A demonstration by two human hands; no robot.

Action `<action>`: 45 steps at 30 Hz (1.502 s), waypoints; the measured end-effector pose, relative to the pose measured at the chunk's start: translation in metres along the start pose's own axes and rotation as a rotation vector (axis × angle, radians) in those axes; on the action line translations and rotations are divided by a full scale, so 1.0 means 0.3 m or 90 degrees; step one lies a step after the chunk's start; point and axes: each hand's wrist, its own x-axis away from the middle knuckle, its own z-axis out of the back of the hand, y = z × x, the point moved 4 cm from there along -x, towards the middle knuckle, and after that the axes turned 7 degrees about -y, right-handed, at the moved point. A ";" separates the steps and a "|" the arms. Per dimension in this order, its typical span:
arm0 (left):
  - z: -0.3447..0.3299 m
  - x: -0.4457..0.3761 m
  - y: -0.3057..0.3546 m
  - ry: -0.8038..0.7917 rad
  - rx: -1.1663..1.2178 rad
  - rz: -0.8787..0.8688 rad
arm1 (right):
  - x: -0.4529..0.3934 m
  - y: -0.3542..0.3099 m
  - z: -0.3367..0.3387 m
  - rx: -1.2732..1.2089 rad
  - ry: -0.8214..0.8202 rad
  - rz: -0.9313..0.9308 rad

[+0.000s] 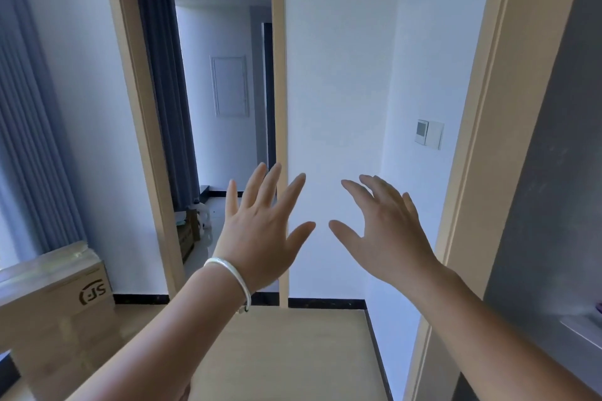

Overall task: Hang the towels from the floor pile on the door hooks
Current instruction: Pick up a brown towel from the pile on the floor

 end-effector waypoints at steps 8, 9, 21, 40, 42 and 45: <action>-0.187 -0.352 -0.036 -0.011 -0.020 0.042 | -0.342 0.258 -0.128 -0.007 -0.006 0.015; -0.210 -0.384 -0.040 -0.016 -0.022 0.043 | -0.372 0.280 -0.149 -0.008 -0.011 0.015; -0.534 -0.733 -0.203 -0.025 -0.010 0.071 | -0.726 0.466 -0.427 0.004 -0.056 0.006; -0.961 -1.390 -0.955 -0.009 0.007 0.194 | -1.700 0.340 -0.997 -0.005 -0.092 0.091; -0.995 -1.408 -1.034 -0.013 0.002 0.216 | -1.777 0.305 -1.065 -0.017 -0.102 0.108; -1.034 -1.422 -1.157 -0.012 -0.006 0.254 | -1.898 0.232 -1.179 -0.042 -0.107 0.152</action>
